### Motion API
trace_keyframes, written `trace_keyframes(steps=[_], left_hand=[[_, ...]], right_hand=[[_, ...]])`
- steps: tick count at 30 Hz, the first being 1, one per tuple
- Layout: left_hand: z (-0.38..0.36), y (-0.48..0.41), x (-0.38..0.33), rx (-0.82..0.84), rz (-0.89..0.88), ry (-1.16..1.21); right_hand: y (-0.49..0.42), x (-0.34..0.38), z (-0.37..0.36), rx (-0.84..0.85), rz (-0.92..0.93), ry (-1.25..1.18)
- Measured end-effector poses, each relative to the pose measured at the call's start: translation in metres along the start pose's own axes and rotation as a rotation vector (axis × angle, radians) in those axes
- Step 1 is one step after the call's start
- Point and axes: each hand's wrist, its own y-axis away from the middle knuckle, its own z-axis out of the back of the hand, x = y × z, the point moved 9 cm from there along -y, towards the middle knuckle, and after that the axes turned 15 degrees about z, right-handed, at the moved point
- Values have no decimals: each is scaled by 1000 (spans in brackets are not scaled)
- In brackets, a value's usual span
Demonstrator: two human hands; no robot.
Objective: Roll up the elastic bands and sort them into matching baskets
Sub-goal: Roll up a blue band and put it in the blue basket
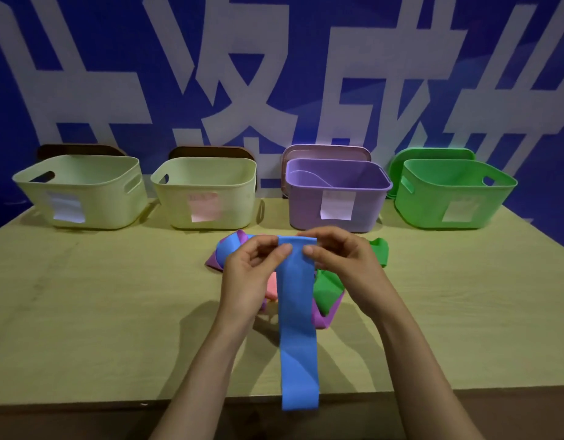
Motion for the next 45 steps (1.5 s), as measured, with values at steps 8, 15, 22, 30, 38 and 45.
trace_keyframes(steps=[8,15,22,30,38,45], left_hand=[[-12,14,-6,157,62,-64],[-7,24,-11,123,103,-78],[-5,26,-10,61,123,-38],[-8,31,-17,46,35,-85],[-9,31,-25,107,-21,-233],[-13,34,-28,184,-60,-246]], right_hand=[[22,3,-2,-178,2,-92],[25,5,-8,-157,-41,-119],[27,11,-8,-59,-46,3],[28,12,0,-149,-68,39],[26,19,3,-100,-16,90],[25,24,3,-58,43,134]])
